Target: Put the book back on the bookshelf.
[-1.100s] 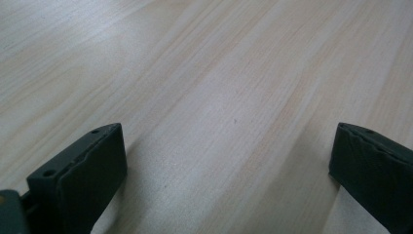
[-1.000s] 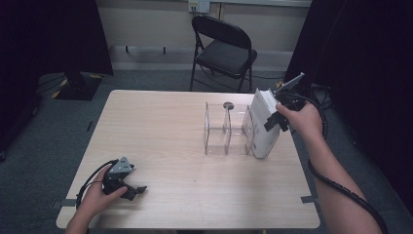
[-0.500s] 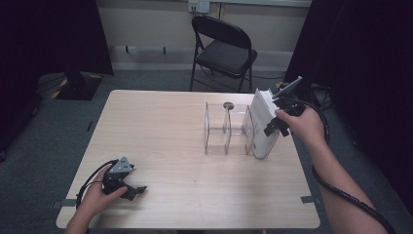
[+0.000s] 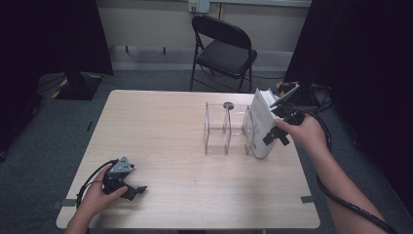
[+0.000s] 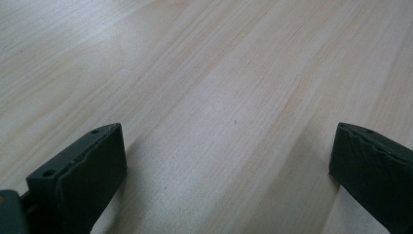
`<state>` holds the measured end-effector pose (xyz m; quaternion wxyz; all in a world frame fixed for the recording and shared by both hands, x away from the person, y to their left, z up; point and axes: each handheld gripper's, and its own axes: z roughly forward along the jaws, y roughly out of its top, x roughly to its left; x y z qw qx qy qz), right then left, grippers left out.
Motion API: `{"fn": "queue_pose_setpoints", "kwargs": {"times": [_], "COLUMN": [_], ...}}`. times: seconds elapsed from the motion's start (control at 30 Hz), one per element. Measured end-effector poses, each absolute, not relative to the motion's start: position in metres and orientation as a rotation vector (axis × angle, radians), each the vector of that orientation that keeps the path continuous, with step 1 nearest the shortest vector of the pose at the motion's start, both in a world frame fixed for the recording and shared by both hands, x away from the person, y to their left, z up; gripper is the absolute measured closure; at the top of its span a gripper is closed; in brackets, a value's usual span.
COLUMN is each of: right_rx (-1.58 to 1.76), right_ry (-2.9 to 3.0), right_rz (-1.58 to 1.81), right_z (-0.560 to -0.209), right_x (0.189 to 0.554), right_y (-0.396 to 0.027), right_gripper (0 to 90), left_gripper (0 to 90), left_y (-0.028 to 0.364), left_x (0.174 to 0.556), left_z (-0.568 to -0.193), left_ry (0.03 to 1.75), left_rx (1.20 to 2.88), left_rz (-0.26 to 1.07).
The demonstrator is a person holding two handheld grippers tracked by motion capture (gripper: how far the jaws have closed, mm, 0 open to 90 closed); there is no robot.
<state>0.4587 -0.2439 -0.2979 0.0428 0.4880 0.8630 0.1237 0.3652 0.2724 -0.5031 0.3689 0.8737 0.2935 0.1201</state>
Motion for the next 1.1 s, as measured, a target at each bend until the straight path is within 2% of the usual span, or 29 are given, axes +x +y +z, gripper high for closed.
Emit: {"fn": "queue_pose_setpoints", "kwargs": {"times": [1.1], "right_rx": [1.232], "right_ry": [2.804], "right_rz": [0.417], "right_z": [-0.332], "right_x": [0.440], "right_y": [-0.192], "right_gripper": [21.5], "left_gripper": [0.0], "left_y": [0.271], "left_x": [0.367], "left_z": [-0.503], "left_ry": [0.745], "left_rx": [2.245], "left_rz": [0.316]}}
